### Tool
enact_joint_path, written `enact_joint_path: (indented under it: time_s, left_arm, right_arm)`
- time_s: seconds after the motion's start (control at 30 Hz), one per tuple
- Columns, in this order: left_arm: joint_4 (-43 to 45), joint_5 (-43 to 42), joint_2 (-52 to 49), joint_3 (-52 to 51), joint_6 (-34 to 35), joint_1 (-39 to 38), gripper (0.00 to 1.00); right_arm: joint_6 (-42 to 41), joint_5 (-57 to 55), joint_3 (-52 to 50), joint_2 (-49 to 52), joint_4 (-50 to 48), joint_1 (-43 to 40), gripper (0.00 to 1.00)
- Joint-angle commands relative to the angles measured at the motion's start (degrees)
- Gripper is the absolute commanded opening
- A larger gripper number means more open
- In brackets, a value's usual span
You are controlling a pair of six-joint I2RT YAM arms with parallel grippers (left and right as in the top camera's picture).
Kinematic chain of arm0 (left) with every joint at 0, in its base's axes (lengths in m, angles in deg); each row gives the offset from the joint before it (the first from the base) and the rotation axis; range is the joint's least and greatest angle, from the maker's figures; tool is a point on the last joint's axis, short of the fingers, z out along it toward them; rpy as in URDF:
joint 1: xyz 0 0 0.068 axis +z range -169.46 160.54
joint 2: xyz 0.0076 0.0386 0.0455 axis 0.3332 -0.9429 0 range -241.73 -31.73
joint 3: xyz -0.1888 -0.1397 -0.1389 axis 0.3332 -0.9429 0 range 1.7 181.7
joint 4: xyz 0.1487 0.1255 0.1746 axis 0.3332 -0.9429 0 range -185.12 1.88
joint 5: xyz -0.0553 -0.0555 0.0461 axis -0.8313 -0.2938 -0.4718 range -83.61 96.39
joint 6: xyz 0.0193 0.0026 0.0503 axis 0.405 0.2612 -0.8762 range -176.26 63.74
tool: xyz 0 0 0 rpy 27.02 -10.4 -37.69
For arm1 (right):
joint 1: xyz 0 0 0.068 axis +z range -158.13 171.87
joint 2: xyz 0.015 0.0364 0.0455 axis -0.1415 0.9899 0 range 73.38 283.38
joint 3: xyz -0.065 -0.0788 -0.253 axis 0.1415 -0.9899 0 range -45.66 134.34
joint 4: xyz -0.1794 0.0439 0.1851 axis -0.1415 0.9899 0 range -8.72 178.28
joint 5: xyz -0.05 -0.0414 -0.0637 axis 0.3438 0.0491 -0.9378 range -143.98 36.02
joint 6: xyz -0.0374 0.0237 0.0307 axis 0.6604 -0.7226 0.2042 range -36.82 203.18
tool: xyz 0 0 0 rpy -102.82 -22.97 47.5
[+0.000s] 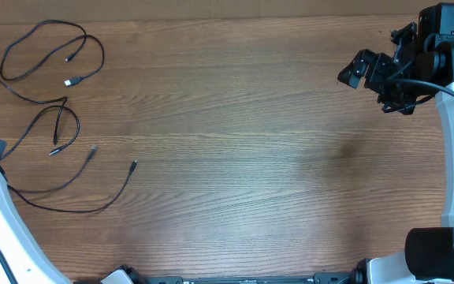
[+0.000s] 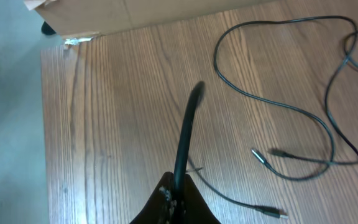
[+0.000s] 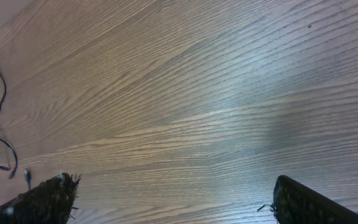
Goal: Untangle cables
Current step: 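Lay the cable down at the left beside the other cables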
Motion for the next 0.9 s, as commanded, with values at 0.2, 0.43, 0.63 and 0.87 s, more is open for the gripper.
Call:
enact_joint_path:
  time_s: [0.2,0.43,0.63,0.87]
  left_arm:
    - [12.11,-0.07,-9.79,-0.35,-10.91,0.66,0.04]
    - [21.97,-0.07,-15.63,-0.35,-17.62,3.04,0.04]
    - [26.23,-0.11,-18.75,-0.35,-17.86,7.69,0.04]
    - [30.62,-3.72,-22.34,-0.35,-22.6,12.98,0.16]
  right_arm:
    - [0.07,-0.37,-0.09,-0.63,-0.2,0.2,1.0]
    - [0.09,-0.37,-0.09,-0.63,-0.2,0.2,1.0]
    - [0.07,-0.37,-0.09,-0.63,-0.22,0.2,1.0]
    - [0.07,-0.37,-0.09,-0.63,-0.2,0.2,1.0]
